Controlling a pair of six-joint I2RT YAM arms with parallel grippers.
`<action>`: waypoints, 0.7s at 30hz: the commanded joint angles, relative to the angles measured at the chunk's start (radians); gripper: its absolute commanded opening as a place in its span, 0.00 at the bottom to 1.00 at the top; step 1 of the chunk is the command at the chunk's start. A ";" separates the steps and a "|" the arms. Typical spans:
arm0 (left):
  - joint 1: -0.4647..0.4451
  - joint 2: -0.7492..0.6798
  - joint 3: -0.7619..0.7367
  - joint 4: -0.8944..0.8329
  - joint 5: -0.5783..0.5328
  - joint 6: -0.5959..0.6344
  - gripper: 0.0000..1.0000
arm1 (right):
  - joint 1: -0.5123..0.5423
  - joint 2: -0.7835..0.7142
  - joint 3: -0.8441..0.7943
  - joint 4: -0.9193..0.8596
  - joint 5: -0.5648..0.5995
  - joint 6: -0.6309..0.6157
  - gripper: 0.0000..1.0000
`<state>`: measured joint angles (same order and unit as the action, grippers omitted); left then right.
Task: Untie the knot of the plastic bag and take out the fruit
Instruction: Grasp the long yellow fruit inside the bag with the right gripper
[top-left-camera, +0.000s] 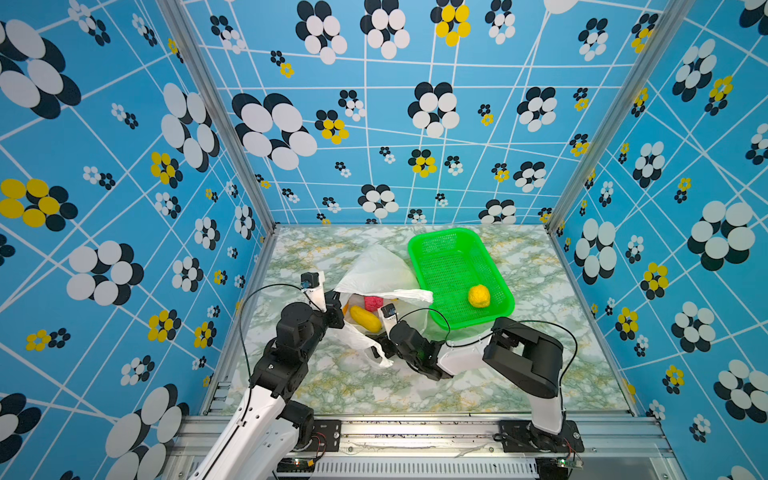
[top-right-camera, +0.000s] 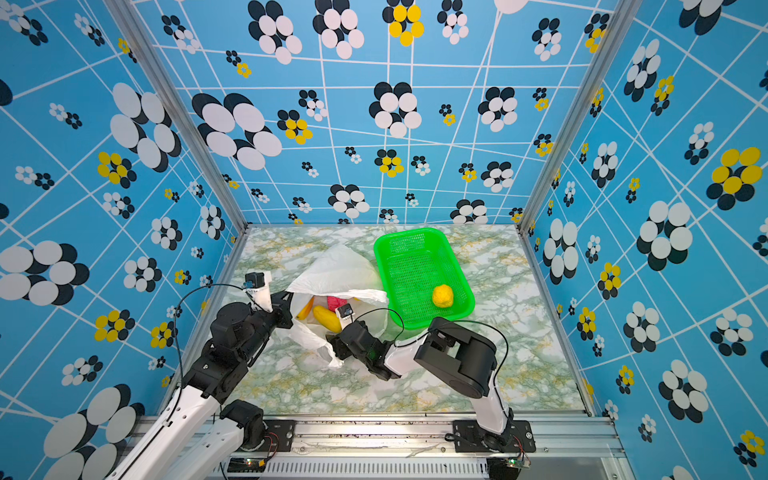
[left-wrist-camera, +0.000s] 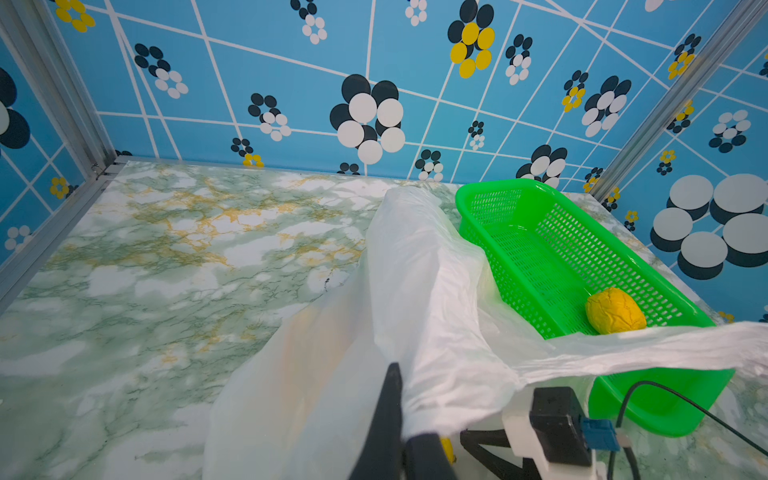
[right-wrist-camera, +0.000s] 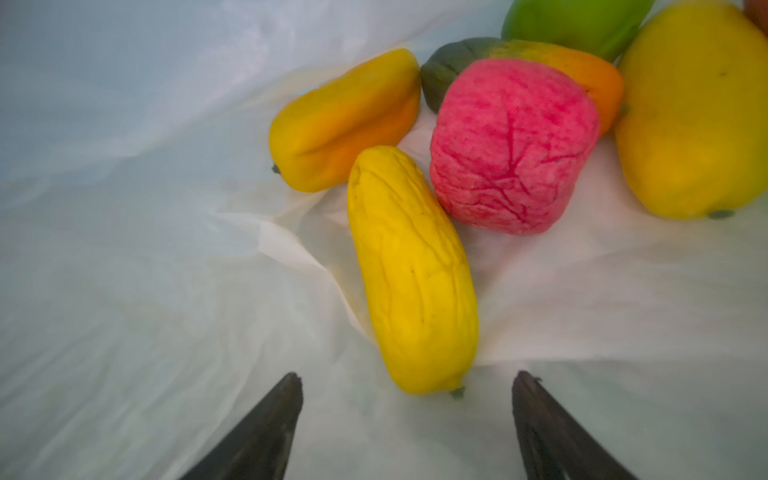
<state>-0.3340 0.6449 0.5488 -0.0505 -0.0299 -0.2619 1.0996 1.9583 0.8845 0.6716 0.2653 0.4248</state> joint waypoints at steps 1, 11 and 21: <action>-0.001 -0.015 -0.012 -0.005 -0.010 0.012 0.00 | 0.006 -0.049 0.013 0.037 0.036 -0.013 0.90; -0.003 -0.013 -0.014 -0.003 -0.002 0.009 0.00 | -0.051 0.094 0.318 -0.397 0.195 0.091 0.99; -0.002 -0.007 -0.014 -0.002 0.001 0.008 0.00 | -0.067 0.248 0.521 -0.565 0.133 0.079 0.99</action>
<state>-0.3340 0.6422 0.5488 -0.0525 -0.0296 -0.2623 1.0389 2.1559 1.3346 0.2489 0.3527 0.4885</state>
